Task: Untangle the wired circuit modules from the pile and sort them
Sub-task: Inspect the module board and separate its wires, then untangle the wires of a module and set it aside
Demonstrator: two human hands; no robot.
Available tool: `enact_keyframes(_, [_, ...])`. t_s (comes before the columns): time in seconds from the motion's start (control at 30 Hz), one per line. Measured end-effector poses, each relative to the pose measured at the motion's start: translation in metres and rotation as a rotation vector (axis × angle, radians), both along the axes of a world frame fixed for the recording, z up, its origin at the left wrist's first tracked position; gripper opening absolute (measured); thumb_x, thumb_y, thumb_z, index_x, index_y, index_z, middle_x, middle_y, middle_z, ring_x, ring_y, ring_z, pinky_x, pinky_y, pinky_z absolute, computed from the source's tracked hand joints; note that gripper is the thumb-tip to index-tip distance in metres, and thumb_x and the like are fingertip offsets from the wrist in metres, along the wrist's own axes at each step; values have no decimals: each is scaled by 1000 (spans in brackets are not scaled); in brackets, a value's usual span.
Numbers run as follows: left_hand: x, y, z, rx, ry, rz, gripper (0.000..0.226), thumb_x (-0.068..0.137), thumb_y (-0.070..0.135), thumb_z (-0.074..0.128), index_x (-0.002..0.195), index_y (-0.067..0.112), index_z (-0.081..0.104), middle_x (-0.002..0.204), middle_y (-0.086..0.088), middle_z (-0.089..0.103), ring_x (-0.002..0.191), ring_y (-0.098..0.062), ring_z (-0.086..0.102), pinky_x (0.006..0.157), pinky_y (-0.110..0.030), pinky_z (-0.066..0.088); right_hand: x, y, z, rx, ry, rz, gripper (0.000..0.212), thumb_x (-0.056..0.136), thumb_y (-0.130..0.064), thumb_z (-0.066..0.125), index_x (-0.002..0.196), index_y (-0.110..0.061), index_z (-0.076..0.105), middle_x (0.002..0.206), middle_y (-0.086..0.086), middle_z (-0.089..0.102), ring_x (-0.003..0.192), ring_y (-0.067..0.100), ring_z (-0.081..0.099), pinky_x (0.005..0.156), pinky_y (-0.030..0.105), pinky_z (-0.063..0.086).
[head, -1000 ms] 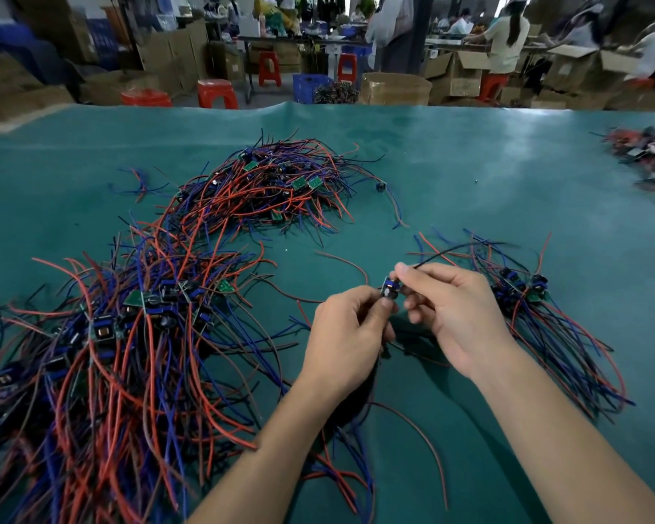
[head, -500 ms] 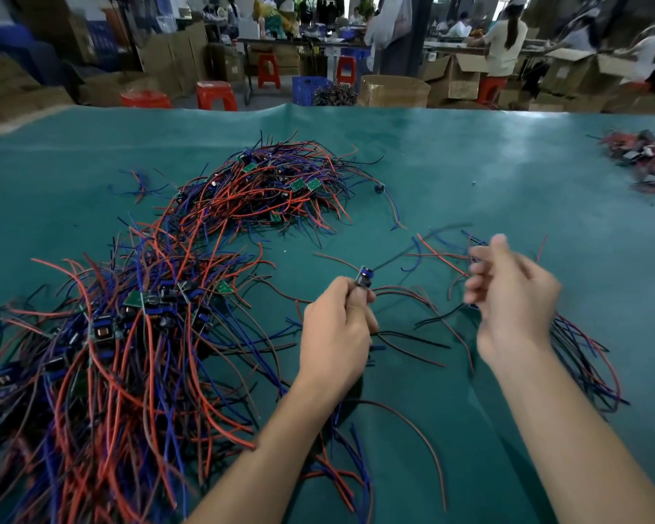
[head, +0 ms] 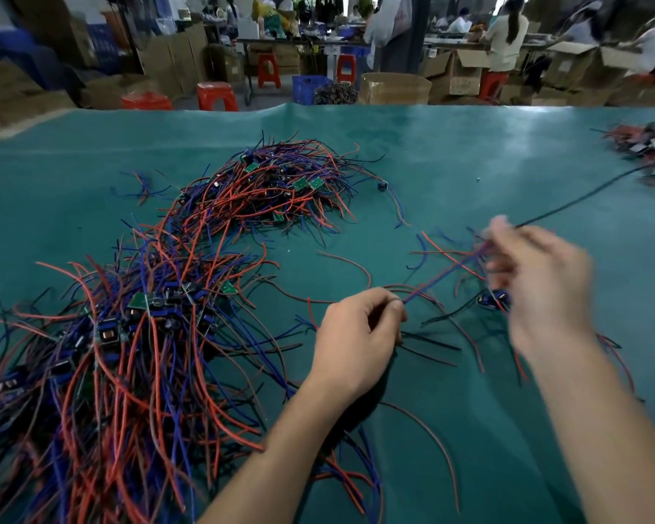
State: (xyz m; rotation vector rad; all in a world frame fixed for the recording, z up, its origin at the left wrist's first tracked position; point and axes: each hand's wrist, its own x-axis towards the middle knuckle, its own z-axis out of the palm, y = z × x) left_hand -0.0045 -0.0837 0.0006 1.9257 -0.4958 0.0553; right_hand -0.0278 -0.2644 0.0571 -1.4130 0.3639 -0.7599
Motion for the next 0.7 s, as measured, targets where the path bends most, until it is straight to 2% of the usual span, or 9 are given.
enact_keyframes(0.13, [2, 3, 0, -12, 14, 48, 20, 94, 23, 51, 78, 20, 63, 67, 7, 68, 57, -9, 55, 60, -28, 44, -12, -50, 22, 52, 8, -256, 24, 91, -34, 66, 72, -22, 58, 68, 0, 53, 44, 8, 43, 40, 23, 29])
enact_keyframes(0.23, [2, 3, 2, -16, 32, 70, 19, 94, 21, 52, 79, 18, 64, 67, 4, 68, 60, -11, 57, 63, -30, 48, -11, -72, 33, -164, 298, -216, 30, 86, -48, 65, 72, -22, 61, 68, -3, 57, 46, 8, 47, 37, 20, 29])
enact_keyframes(0.27, [2, 3, 3, -5, 32, 68, 19, 93, 22, 53, 79, 17, 64, 68, 2, 69, 64, -16, 61, 68, -34, 52, -9, -72, 34, -272, 432, -148, 33, 87, -49, 66, 74, -19, 66, 72, 0, 65, 50, 10, 53, 41, 19, 33])
enact_keyframes(0.33, [1, 2, 3, 15, 22, 63, 18, 93, 23, 54, 80, 16, 65, 68, 0, 69, 69, -22, 63, 71, -39, 53, -2, -68, 33, -533, 660, -100, 40, 90, -52, 66, 84, -14, 74, 88, 8, 75, 73, 25, 68, 60, 31, 49])
enact_keyframes(0.4, [0, 3, 4, 15, 12, 68, 19, 92, 24, 54, 81, 15, 65, 68, -1, 69, 69, -22, 63, 72, -40, 53, 8, -54, 35, -783, 700, -185, 38, 89, -50, 69, 90, -13, 76, 98, 14, 76, 97, 35, 69, 83, 43, 53])
enact_keyframes(0.43, [-1, 3, 5, 16, 7, 70, 19, 92, 24, 54, 81, 15, 66, 68, -1, 69, 69, -22, 63, 72, -40, 52, 15, -42, 39, -848, 640, -188, 31, 88, -46, 71, 86, -15, 76, 95, 12, 76, 98, 33, 69, 85, 41, 52])
enact_keyframes(0.5, [0, 3, 6, 27, -5, 73, 19, 92, 24, 53, 82, 14, 66, 69, -2, 69, 71, -23, 64, 72, -40, 52, 38, -8, 45, -932, 545, -22, 15, 87, -38, 72, 80, -25, 76, 85, -3, 75, 92, 23, 68, 74, 29, 47])
enact_keyframes(0.57, [1, 3, 5, 27, -11, 73, 19, 91, 23, 53, 82, 14, 67, 70, -3, 70, 72, -25, 64, 72, -40, 52, 68, 28, 42, -1070, 563, 236, 9, 88, -34, 71, 86, -29, 78, 88, -9, 75, 92, 17, 67, 71, 25, 42])
enact_keyframes(0.7, [0, 4, 6, 0, -11, 62, 22, 88, 27, 50, 81, 12, 65, 69, -6, 69, 72, -29, 64, 70, -42, 52, 128, 81, 22, -1219, 639, 536, 28, 97, -33, 62, 123, -31, 70, 129, 1, 67, 112, 26, 65, 84, 23, 44])
